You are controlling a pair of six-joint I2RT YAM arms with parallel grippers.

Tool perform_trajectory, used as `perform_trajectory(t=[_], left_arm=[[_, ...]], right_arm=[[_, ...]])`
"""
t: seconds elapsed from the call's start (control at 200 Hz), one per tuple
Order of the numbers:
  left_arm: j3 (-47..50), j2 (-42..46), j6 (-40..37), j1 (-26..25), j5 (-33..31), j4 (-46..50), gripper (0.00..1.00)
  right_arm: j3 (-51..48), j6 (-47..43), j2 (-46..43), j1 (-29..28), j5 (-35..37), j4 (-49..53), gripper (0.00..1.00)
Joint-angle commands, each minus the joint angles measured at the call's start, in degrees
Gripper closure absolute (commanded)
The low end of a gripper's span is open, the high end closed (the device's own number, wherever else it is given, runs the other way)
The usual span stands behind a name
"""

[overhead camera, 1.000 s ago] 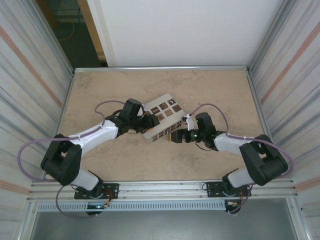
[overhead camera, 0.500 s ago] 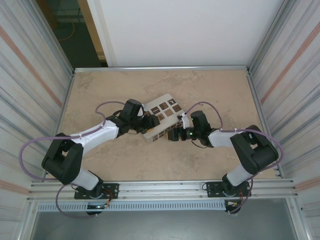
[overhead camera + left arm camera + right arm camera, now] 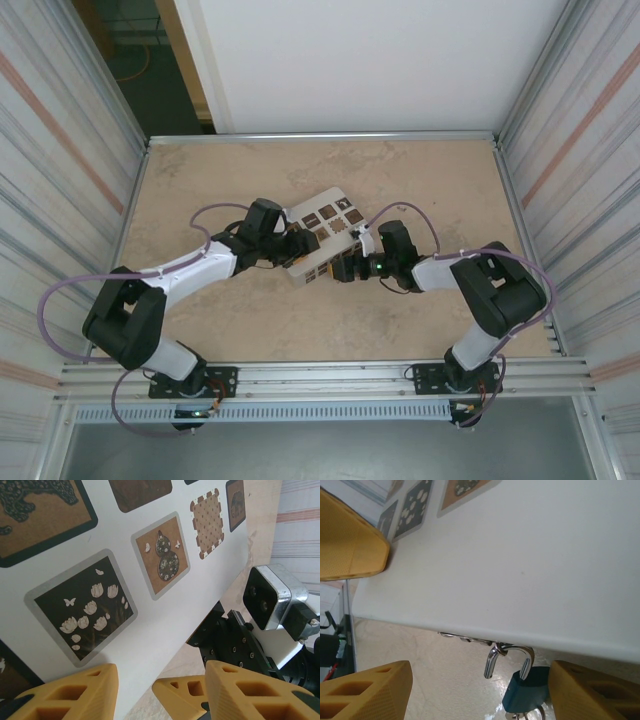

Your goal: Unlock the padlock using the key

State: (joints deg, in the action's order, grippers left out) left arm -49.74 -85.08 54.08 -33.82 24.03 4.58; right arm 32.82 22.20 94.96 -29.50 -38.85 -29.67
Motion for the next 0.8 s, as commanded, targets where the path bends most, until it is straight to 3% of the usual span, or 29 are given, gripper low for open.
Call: perform_trajectory(t=[0.0, 0.797], left_arm=[[1.75, -0.09, 0.14, -0.01, 0.64, 1.84, 0.5], [2.24, -0.44, 0.14, -0.01, 0.66, 1.79, 0.5]], right_arm=[[0.93, -1.37, 1.4, 0.66, -2.69, -4.05, 0.29], [-0.41, -0.9, 1.76, 2.8, -9.23, -4.86, 0.51]])
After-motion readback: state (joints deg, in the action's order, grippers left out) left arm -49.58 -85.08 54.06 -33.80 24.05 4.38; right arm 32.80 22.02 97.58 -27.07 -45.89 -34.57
